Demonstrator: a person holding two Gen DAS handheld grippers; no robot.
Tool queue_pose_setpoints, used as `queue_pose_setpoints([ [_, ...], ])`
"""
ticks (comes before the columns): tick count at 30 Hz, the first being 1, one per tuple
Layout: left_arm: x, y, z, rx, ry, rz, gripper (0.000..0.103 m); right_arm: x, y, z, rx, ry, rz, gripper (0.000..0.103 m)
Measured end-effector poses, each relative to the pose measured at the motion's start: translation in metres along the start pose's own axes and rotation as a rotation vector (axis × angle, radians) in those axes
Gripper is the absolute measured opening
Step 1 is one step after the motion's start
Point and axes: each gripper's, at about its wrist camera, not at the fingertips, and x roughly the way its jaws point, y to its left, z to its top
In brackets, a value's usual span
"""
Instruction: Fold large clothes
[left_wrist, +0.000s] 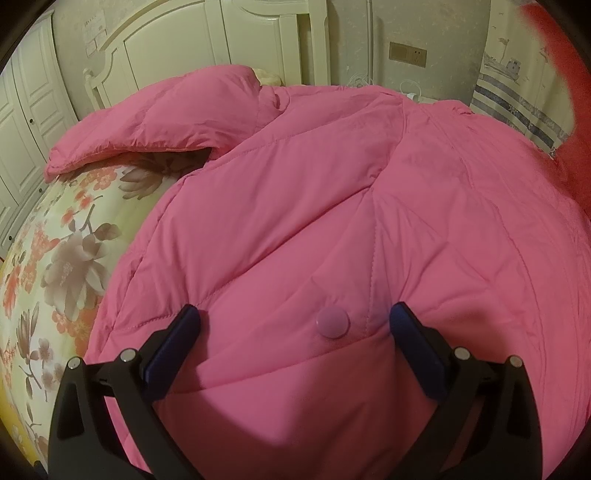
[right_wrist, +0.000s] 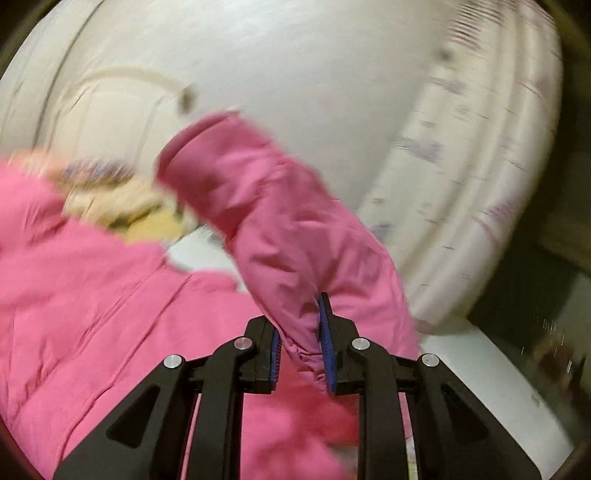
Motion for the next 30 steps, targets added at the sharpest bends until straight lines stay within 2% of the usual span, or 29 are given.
queue_pose_setpoints([
  [3,0.002,0.001,0.001,-0.004,0.008,-0.006,0.101,0.021,0.061,-0.015,-0.172,0.089,0.044,0.022],
  [7,0.002,0.001,0.002,-0.005,0.010,-0.008,0.101,0.047,0.106,-0.026,-0.350,0.198,0.118,0.023],
  [8,0.003,0.001,0.002,-0.005,0.010,-0.008,0.101,0.048,0.107,-0.028,-0.355,0.213,0.138,0.030],
  [9,0.003,0.001,0.002,-0.005,0.010,-0.007,0.101,0.049,0.106,-0.025,-0.336,0.235,0.168,0.048],
  [10,0.003,0.001,0.002,-0.005,0.010,-0.007,0.101,0.039,0.103,-0.027,-0.309,0.245,0.191,0.061],
  [11,0.002,0.001,0.002,-0.006,0.010,-0.008,0.101,0.035,0.095,-0.026,-0.270,0.242,0.219,0.085],
  [12,0.003,0.001,0.002,-0.005,0.011,-0.007,0.101,0.029,0.086,-0.024,-0.235,0.236,0.247,0.095],
  [14,0.003,0.001,0.001,-0.004,0.011,-0.006,0.101,0.014,0.069,-0.020,-0.163,0.248,0.331,0.095],
  [16,0.003,0.001,0.002,-0.003,0.016,-0.004,0.101,-0.007,0.039,-0.019,-0.021,0.225,0.405,0.095],
  [19,0.005,0.000,0.004,-0.005,0.037,-0.006,0.101,-0.013,-0.015,-0.029,0.296,0.238,0.503,0.095],
  [21,0.006,0.001,0.010,-0.017,0.080,-0.028,0.101,0.006,-0.053,-0.054,0.584,0.310,0.544,0.095],
  [22,0.005,0.004,0.014,-0.043,0.109,-0.069,0.100,0.012,-0.062,-0.067,0.669,0.354,0.530,0.095],
  [23,-0.001,0.007,0.019,-0.084,0.125,-0.149,0.100,0.020,-0.071,-0.082,0.747,0.404,0.514,0.095],
  [26,-0.019,0.003,0.041,-0.155,0.104,-0.348,0.100,0.035,-0.084,-0.112,0.912,0.440,0.559,0.093],
  [28,-0.025,-0.007,0.056,-0.164,0.079,-0.413,0.100,0.037,-0.085,-0.119,0.947,0.419,0.564,0.092],
  [30,-0.023,-0.022,0.075,-0.181,0.070,-0.486,0.100,0.038,-0.080,-0.116,0.913,0.419,0.556,0.093],
])
